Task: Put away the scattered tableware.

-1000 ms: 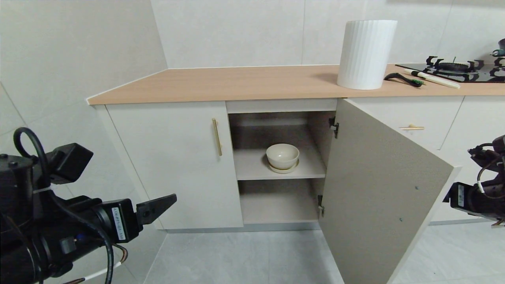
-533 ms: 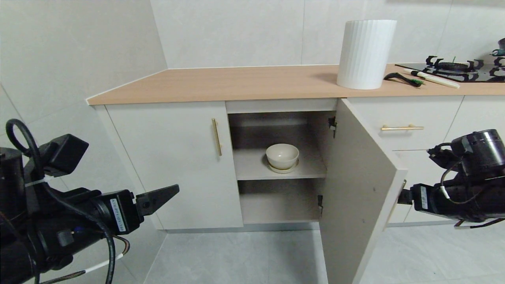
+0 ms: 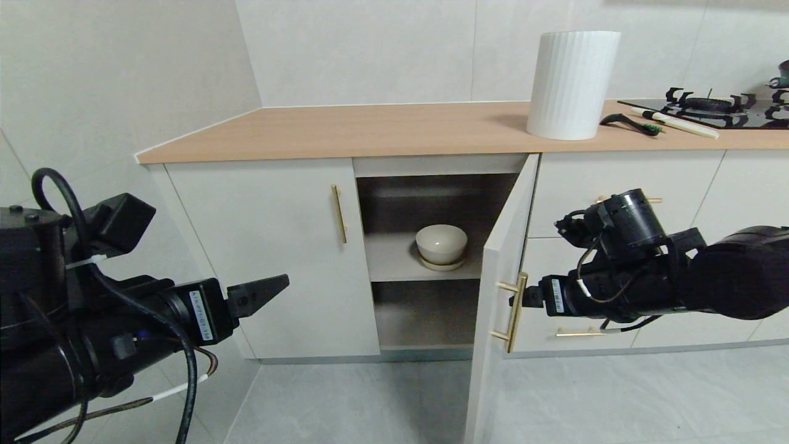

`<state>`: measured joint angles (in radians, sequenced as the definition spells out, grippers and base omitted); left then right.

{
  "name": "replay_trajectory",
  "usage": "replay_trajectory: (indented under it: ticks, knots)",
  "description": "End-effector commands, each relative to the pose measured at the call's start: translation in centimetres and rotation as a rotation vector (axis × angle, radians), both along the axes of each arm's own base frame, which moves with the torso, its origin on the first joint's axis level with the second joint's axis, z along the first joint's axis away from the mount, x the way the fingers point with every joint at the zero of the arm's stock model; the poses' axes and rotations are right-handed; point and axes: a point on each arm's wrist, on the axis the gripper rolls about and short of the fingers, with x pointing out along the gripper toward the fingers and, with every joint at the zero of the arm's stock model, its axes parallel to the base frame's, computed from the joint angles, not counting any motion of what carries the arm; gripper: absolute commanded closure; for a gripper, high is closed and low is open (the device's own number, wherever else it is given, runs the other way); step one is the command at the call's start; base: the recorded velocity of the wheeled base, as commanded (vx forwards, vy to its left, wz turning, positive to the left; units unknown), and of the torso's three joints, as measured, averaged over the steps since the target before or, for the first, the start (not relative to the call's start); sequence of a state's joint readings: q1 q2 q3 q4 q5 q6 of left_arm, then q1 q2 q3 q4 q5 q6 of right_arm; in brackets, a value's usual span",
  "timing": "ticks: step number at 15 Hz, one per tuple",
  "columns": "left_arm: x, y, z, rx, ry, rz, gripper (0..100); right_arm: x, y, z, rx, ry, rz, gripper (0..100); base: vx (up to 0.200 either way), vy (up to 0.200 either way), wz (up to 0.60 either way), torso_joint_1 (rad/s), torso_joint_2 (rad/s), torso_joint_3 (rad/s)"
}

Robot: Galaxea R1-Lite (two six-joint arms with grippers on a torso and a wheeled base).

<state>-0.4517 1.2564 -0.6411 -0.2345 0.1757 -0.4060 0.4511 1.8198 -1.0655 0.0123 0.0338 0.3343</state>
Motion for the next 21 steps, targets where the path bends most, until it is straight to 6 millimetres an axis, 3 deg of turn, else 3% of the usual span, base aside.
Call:
replay_trajectory:
  ticks: [1, 3, 7, 13, 18, 21]
  knots:
    - [0.1, 0.0, -0.1, 0.008, 0.004, 0.014, 0, 2.3, 2.0, -2.6, 0.002, 0.023, 0.007, 0, 0.000, 0.000, 0.00, 0.000, 0.00, 0.000]
    - [0.2, -0.1, -0.3, 0.011, 0.009, 0.016, 0, 3.5, 2.6, -3.9, 0.042, -0.003, -0.019, 0, 0.000, 0.000, 0.00, 0.000, 0.00, 0.000]
    - [0.2, -0.1, -0.6, 0.018, 0.022, 0.014, 0, 4.3, 3.0, -4.1, 0.126, -0.028, -0.071, 0, 0.000, 0.000, 0.00, 0.000, 0.00, 0.000]
    - [-0.1, 0.1, -1.6, 0.128, 0.032, -0.020, 0, 4.4, 3.1, -4.5, 0.123, -0.027, -0.072, 0, 0.000, 0.000, 0.00, 0.000, 0.00, 0.000]
    - [-0.1, 0.1, -1.7, 0.126, 0.032, -0.020, 0, 4.0, 3.7, -4.9, 0.119, -0.014, -0.053, 0, 0.200, 0.000, 0.00, 0.000, 0.00, 0.003]
    - [-0.1, 0.1, -1.7, 0.128, 0.035, -0.020, 0, 3.8, 4.4, -5.3, 0.124, 0.002, -0.043, 0, 0.000, 0.000, 0.00, 0.000, 0.00, 0.000]
